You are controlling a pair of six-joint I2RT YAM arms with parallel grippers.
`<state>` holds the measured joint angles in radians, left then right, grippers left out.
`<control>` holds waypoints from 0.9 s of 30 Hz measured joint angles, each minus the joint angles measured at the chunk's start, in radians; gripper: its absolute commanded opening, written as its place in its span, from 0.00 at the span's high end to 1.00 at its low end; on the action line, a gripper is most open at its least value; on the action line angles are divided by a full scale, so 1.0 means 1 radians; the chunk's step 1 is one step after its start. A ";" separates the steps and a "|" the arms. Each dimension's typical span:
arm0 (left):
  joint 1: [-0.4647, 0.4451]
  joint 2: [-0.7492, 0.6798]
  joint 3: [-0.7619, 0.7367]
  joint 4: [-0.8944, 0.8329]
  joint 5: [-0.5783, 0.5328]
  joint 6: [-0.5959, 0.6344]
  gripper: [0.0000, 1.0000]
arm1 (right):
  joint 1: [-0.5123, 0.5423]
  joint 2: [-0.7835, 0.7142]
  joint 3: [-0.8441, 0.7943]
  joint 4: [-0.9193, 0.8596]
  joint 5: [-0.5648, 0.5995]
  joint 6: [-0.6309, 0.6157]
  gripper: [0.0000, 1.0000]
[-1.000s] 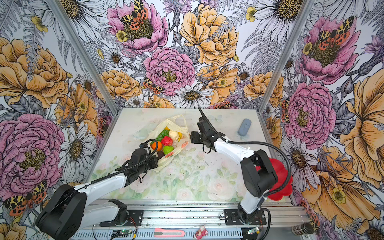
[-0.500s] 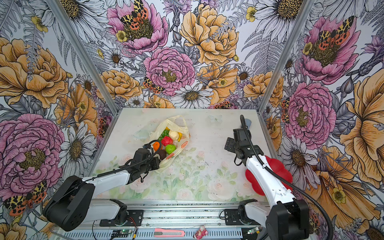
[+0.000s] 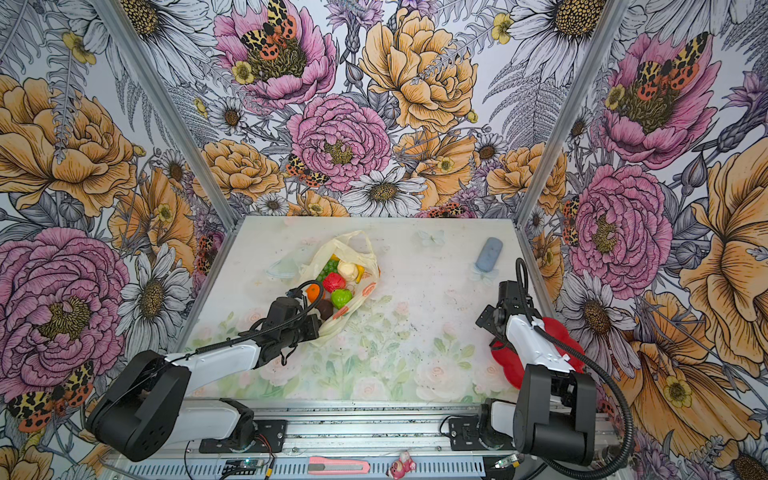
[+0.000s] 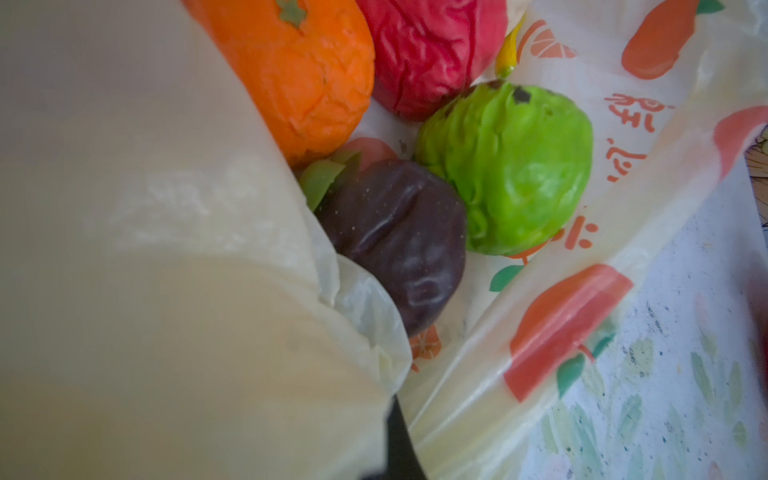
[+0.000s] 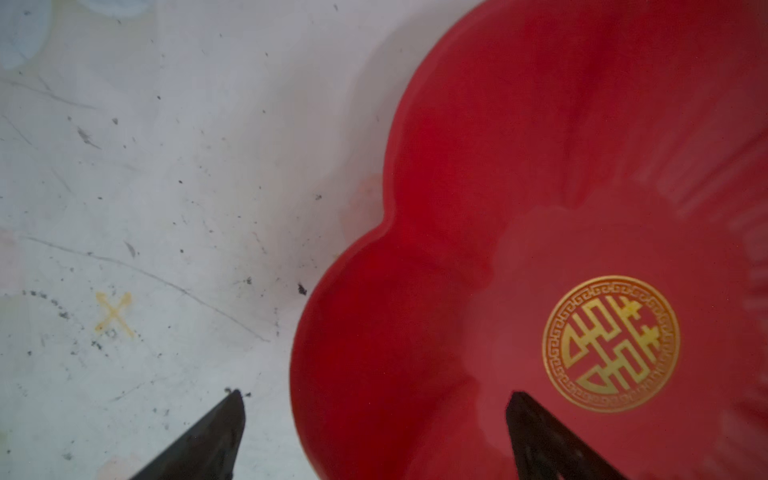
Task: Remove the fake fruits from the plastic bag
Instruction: 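Grasp the rim of the red flower-shaped bowl with the right gripper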
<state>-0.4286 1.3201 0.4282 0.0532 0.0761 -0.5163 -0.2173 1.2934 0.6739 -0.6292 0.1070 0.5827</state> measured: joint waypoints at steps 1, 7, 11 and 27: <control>0.000 0.000 0.000 0.000 0.000 0.000 1.00 | 0.000 0.014 -0.001 0.009 -0.007 0.004 0.00; 0.000 0.000 0.000 0.000 0.000 0.000 1.00 | 0.002 0.048 -0.031 0.074 -0.056 0.032 0.01; 0.000 0.000 0.000 0.000 0.000 0.000 1.00 | 0.027 0.048 -0.037 0.103 -0.075 0.047 0.00; 0.001 0.011 0.007 -0.002 0.000 0.002 1.00 | 0.436 0.177 0.072 0.151 -0.117 0.128 0.00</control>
<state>-0.4278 1.3315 0.4355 0.0509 0.0765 -0.5148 0.2184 1.4700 0.7464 -0.4778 -0.0097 0.7109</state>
